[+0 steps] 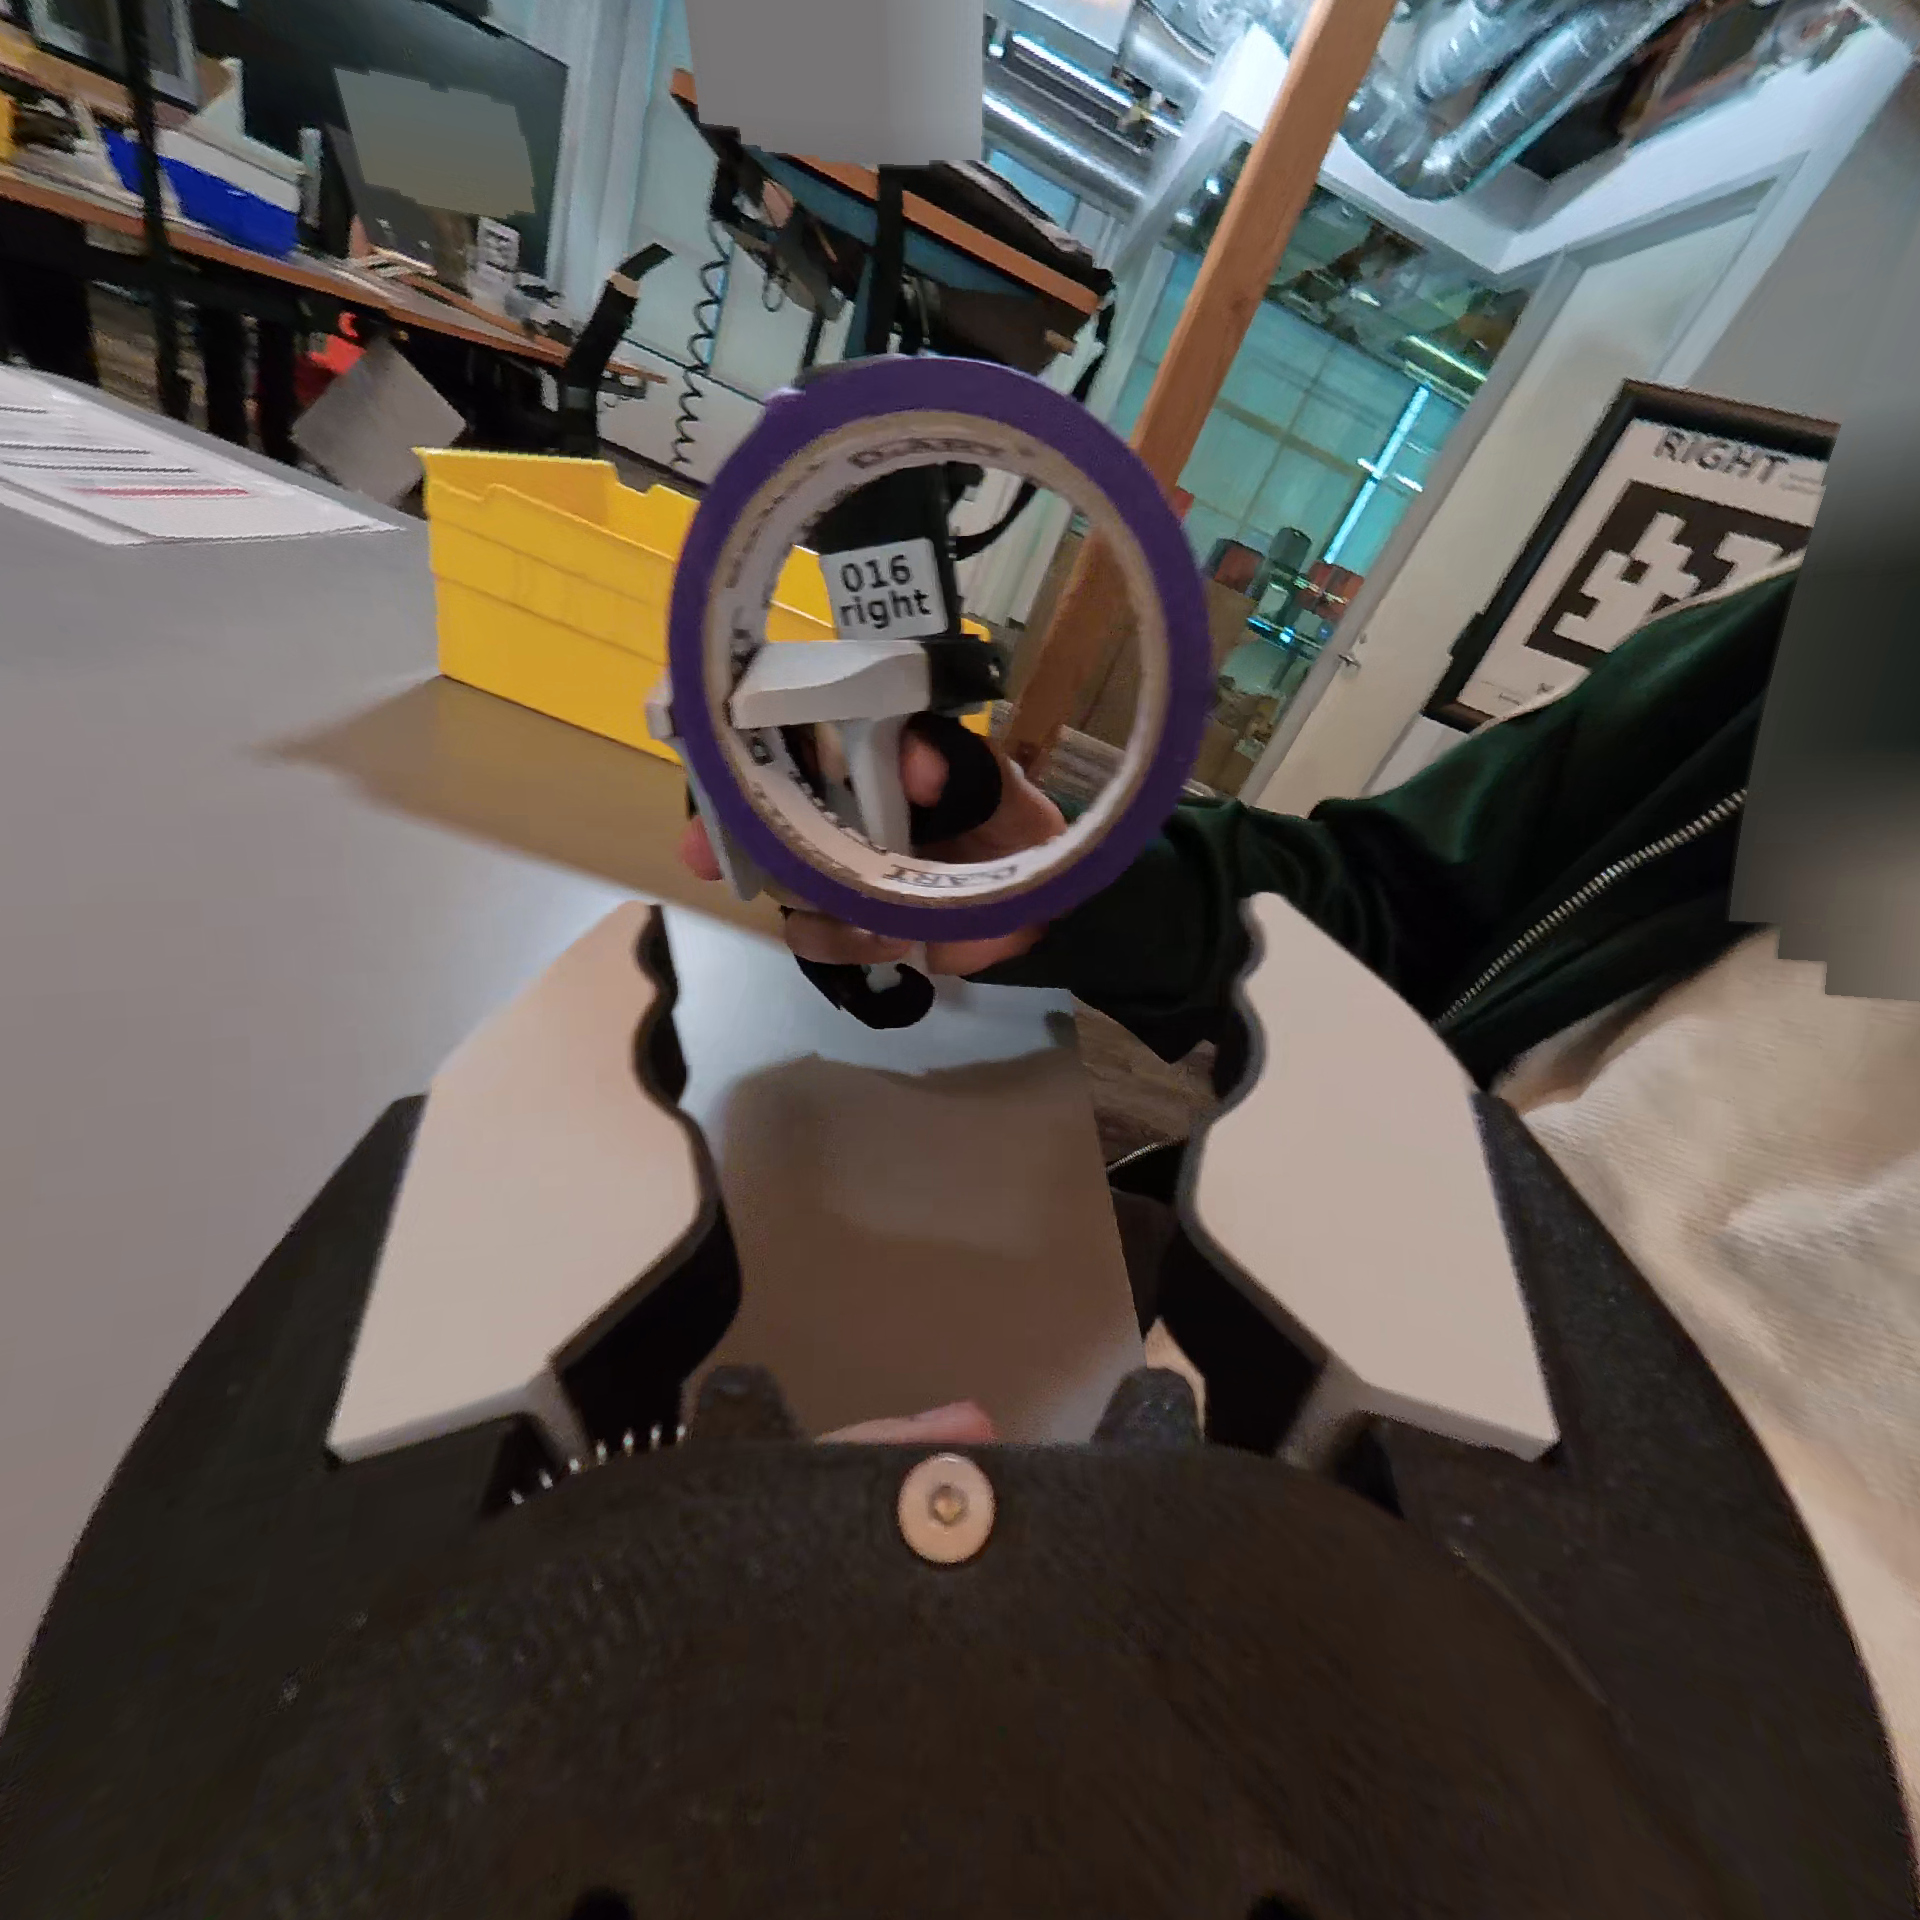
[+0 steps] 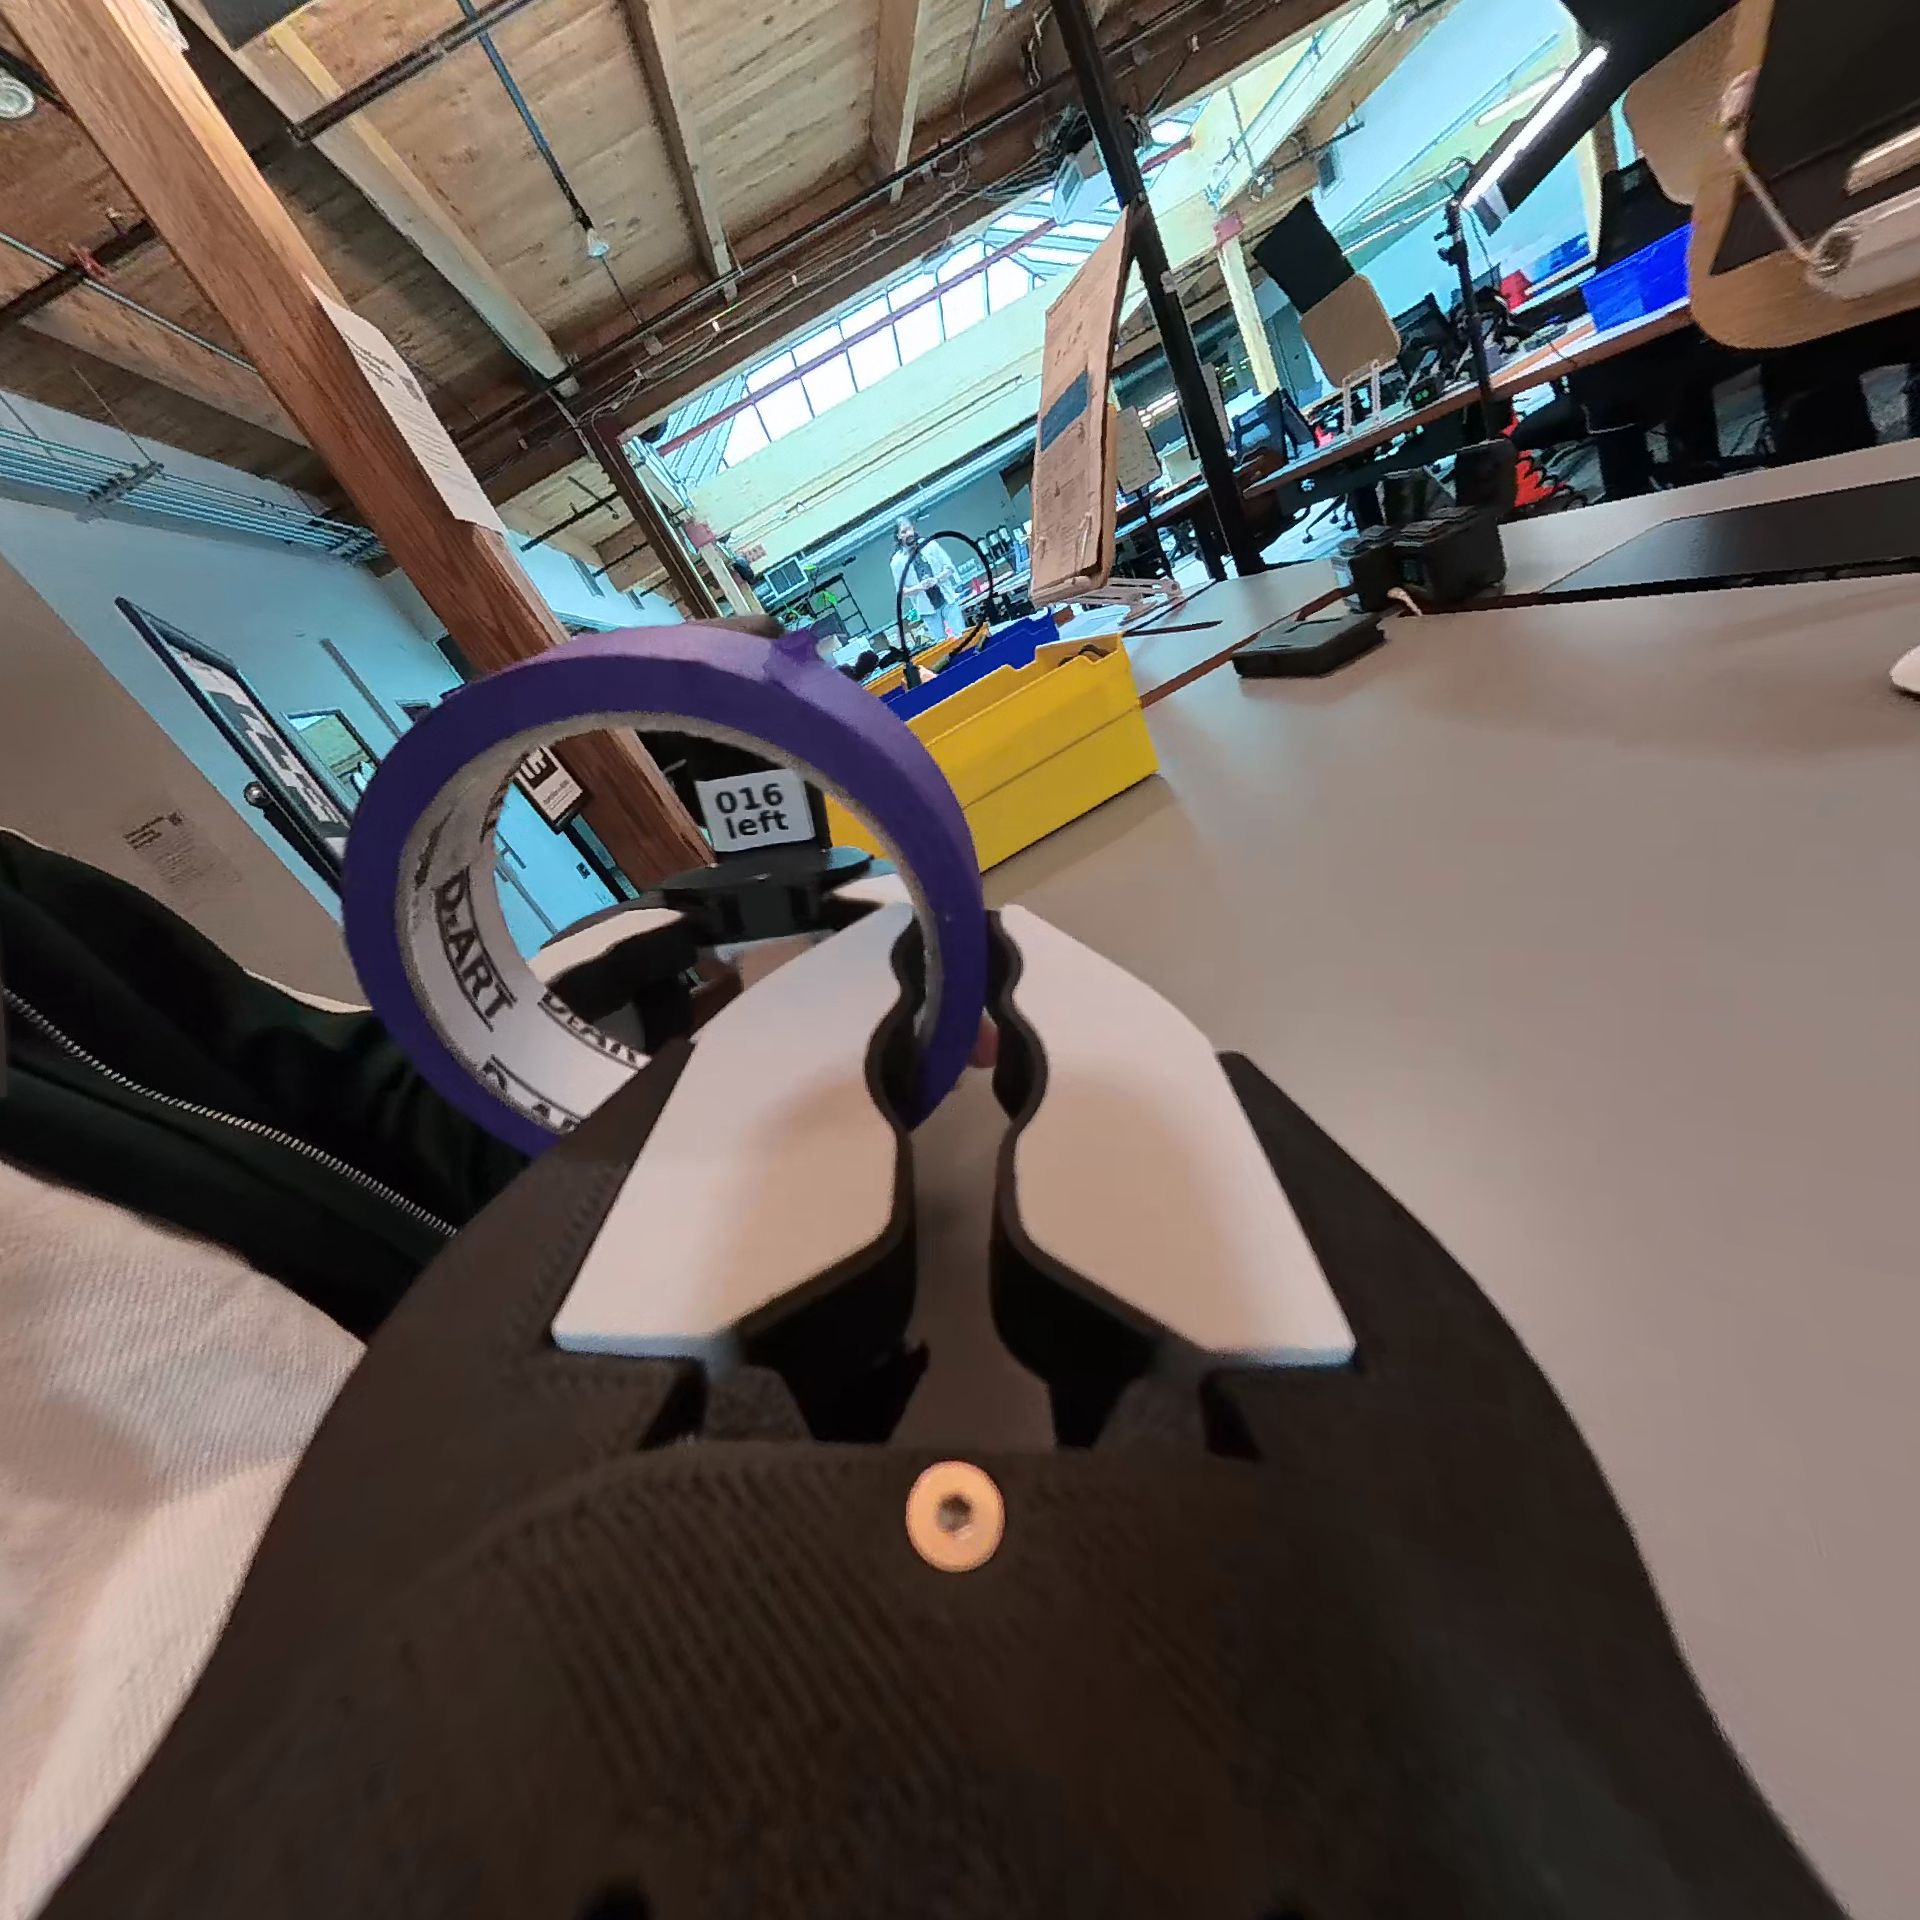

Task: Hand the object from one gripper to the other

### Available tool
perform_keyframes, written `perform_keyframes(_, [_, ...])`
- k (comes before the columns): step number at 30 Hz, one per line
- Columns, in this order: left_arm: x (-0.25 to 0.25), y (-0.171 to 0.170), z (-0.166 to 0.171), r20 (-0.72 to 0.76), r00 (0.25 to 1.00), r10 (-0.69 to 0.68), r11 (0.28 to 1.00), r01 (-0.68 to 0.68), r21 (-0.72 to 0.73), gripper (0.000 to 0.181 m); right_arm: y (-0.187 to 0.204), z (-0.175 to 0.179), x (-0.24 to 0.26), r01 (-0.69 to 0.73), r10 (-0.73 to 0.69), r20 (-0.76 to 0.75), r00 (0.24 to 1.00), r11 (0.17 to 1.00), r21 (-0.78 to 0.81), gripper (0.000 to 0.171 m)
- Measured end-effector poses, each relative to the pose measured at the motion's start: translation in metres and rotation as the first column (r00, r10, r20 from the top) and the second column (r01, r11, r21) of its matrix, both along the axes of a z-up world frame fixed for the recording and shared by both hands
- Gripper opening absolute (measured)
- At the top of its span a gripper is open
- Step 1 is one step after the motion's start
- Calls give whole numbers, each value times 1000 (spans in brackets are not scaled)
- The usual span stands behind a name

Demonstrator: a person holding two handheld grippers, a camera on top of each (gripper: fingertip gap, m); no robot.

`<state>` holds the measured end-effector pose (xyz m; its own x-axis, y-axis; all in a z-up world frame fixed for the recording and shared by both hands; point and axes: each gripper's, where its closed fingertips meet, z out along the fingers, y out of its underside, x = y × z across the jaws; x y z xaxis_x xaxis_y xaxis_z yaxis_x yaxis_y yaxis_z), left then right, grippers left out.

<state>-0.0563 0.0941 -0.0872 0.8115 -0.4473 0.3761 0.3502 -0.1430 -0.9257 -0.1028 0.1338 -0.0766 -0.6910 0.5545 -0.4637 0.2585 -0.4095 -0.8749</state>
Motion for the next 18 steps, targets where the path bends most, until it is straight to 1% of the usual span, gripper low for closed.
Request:
perform_keyframes(3, [-5,7,-3,27,998,61,998,-61,-16,133,-5,0,2,-18,18,-11,1000,1000,21,10])
perform_keyframes(5, [-3,10,-4,16,997,75,997,-75,-16,145,-10,-1,3,-39,39,-12,999,999,31,10])
perform_keyframes(10, [6,9,3,-77,993,86,995,-83,47,146,-24,-10,5,-90,89,16,996,994,69,10])
perform_keyframes(14, [7,5,10,-160,980,120,988,-103,112,139,-33,-16,7,-134,130,45,990,987,86,10])
perform_keyframes(18, [10,4,14,-171,978,118,986,-95,137,135,-38,-19,10,-175,170,70,983,982,76,10])
